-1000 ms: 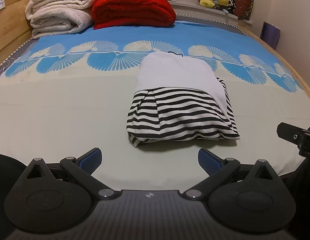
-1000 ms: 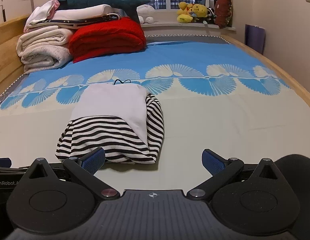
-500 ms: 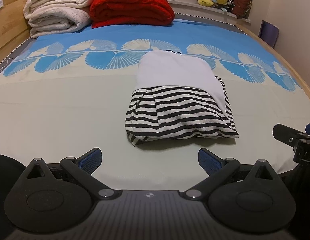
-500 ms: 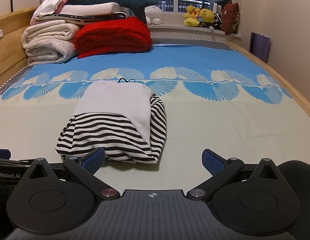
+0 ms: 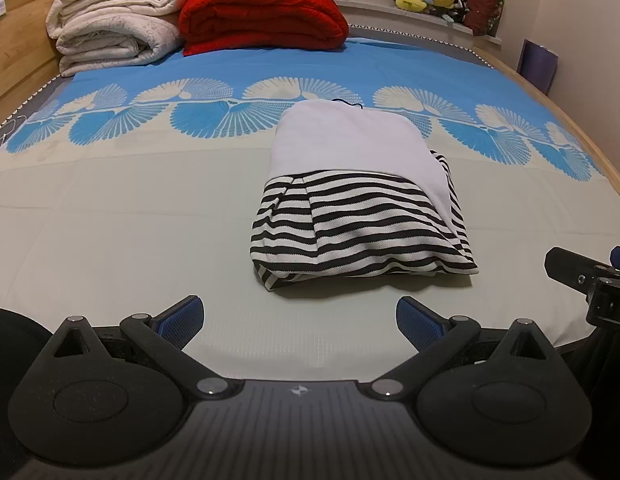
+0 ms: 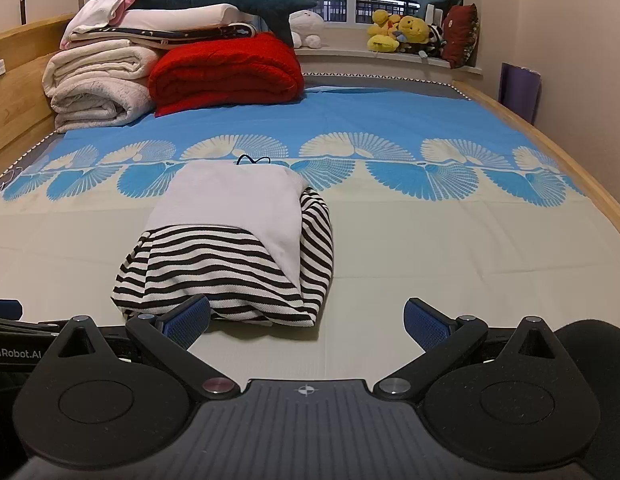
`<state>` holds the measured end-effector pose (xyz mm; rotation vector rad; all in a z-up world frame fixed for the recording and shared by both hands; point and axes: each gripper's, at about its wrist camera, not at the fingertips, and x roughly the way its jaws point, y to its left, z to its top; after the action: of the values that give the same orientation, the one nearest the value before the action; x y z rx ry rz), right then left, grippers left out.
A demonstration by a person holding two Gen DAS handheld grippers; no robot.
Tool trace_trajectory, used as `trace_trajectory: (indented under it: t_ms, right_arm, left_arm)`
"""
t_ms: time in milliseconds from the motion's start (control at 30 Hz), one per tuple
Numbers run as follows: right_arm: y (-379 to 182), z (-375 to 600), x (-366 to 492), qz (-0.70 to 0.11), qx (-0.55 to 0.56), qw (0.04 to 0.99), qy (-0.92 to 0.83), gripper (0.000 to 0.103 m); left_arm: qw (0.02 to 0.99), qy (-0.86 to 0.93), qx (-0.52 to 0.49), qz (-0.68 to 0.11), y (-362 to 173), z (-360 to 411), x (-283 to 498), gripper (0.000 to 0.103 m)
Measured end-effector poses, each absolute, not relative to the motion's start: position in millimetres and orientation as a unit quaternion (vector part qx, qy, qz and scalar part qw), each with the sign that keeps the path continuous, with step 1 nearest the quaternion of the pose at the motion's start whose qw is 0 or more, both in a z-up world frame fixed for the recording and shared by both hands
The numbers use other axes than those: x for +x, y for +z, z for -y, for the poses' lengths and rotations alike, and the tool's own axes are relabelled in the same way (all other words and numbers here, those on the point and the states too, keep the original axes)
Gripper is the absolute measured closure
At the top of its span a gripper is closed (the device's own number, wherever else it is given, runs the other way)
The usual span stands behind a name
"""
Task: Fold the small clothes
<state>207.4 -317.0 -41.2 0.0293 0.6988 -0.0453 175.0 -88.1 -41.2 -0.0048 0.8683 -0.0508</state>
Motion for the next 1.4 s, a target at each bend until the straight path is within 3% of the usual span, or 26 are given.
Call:
trace_trajectory:
  t_ms: [1400]
  right_arm:
    - [-45.6,317.3,208.8,-0.348,0.005,0.937,-0.016,0.001]
  left_arm:
    - [0.907,-0.025,-0.003,-0.421,-42.1,88.3,174.9,0.001]
